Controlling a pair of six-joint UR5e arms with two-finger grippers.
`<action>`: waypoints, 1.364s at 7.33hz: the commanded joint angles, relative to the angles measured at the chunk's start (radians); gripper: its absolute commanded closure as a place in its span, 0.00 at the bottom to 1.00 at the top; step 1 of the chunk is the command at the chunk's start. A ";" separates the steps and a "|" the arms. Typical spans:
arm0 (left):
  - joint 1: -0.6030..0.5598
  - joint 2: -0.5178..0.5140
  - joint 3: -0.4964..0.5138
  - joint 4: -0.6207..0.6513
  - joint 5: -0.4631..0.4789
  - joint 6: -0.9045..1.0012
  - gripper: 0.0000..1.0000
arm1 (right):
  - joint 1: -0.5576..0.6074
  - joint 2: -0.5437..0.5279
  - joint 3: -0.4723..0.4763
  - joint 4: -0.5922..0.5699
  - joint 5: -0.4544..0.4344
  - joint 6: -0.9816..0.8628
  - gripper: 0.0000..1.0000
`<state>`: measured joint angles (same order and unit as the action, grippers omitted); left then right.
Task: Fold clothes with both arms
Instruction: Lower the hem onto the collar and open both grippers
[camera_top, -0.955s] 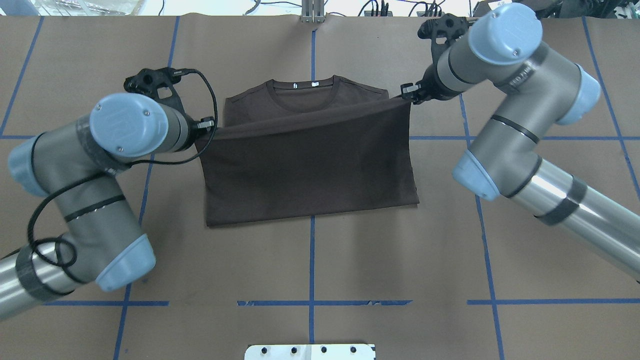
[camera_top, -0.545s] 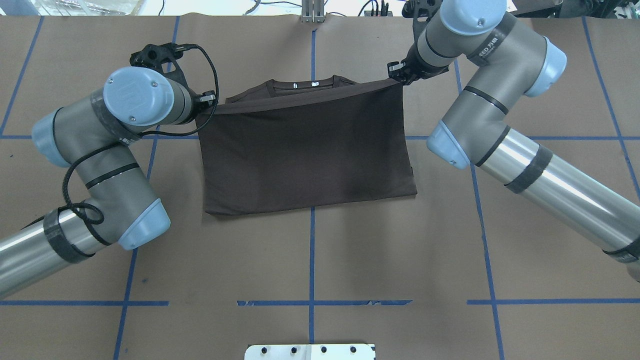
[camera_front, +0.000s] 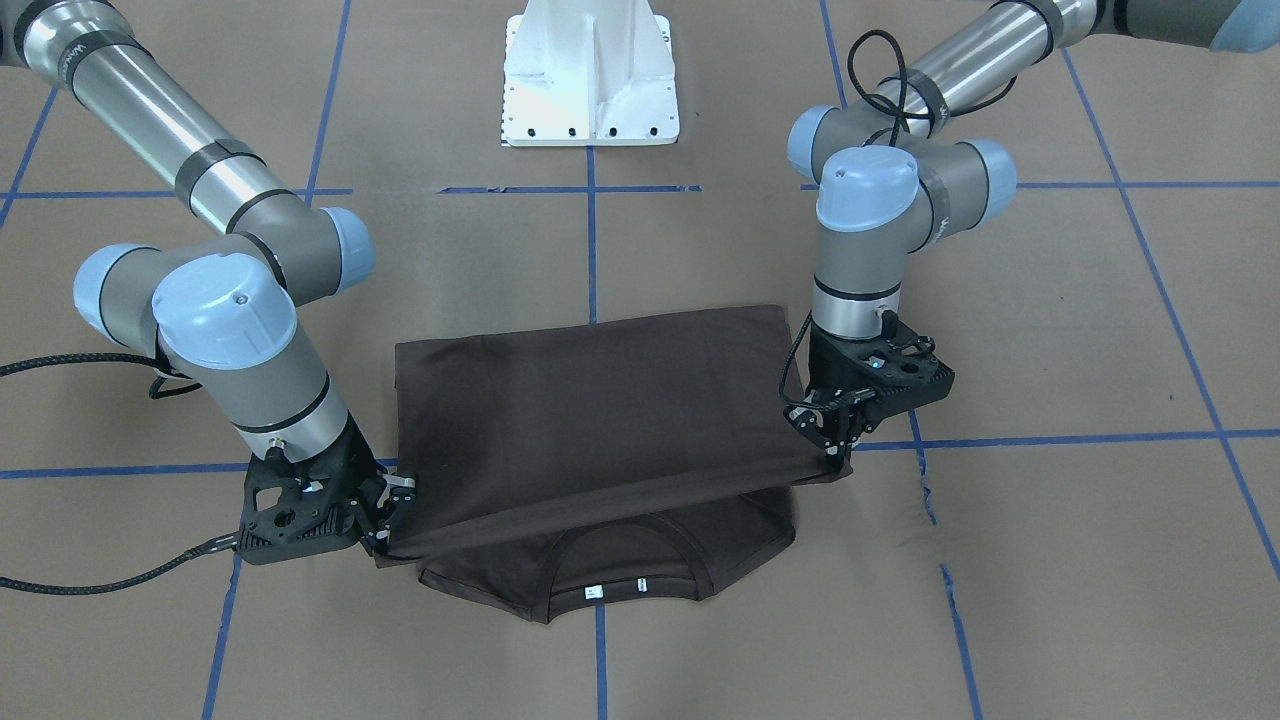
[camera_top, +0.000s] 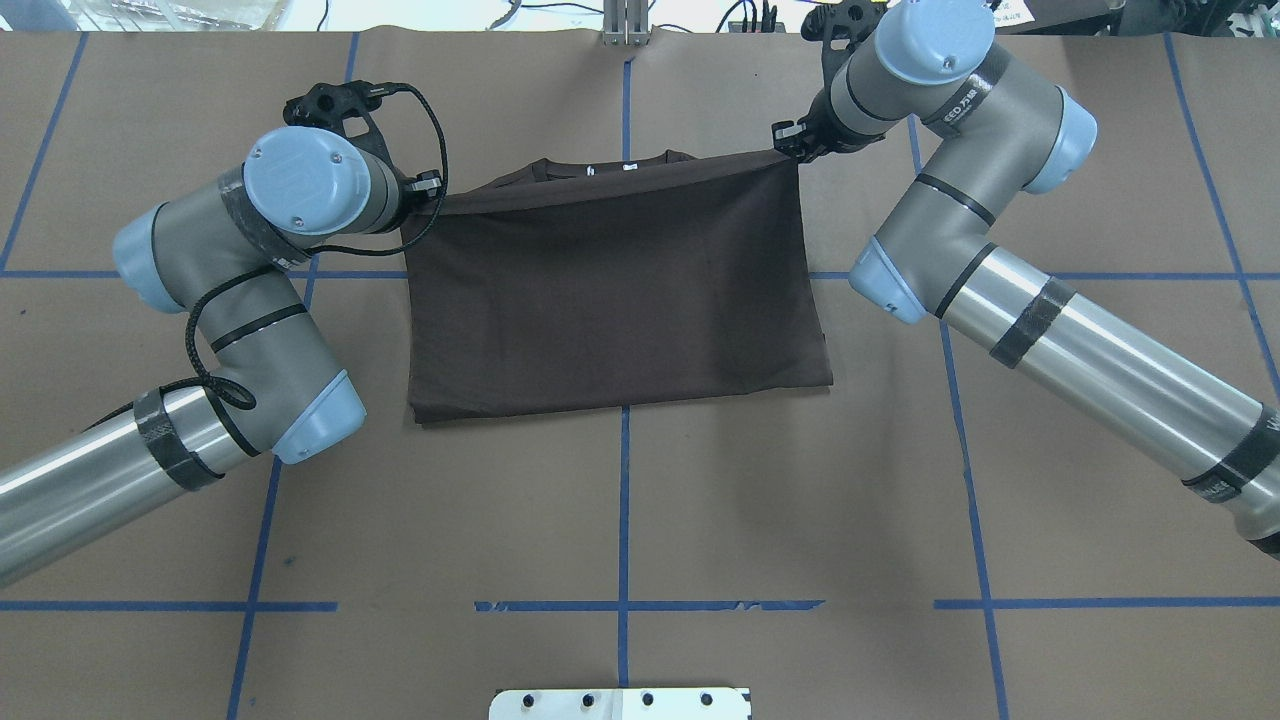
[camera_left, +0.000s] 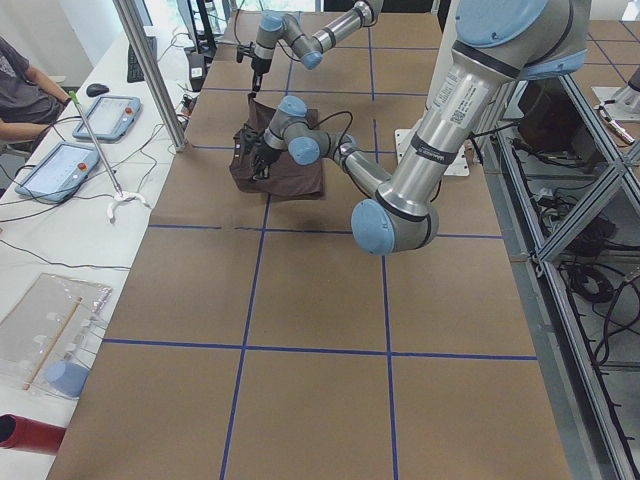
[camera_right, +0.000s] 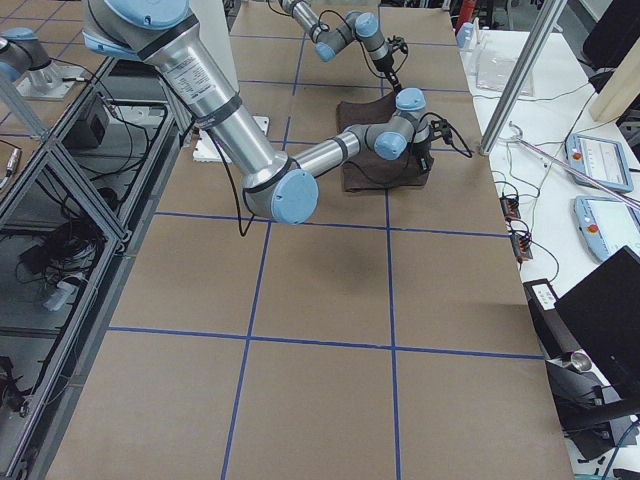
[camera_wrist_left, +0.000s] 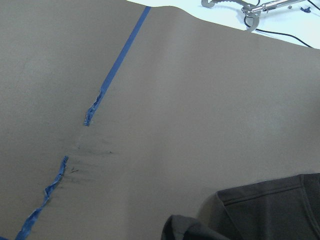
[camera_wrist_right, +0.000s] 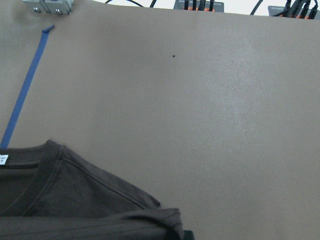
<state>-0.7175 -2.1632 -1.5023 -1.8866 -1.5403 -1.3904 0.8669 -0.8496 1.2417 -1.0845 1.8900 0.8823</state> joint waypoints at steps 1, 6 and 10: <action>0.000 -0.059 0.078 -0.005 0.002 0.001 1.00 | 0.000 0.020 -0.011 0.006 0.000 0.003 1.00; -0.022 -0.081 0.083 0.007 -0.001 0.005 0.00 | 0.000 0.024 -0.018 0.008 0.006 0.012 0.00; -0.034 -0.084 0.015 0.020 -0.080 -0.004 0.00 | -0.089 -0.220 0.259 -0.002 0.074 0.139 0.00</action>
<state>-0.7508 -2.2477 -1.4576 -1.8717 -1.6051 -1.3885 0.8219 -0.9419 1.3712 -1.0840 1.9624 0.9888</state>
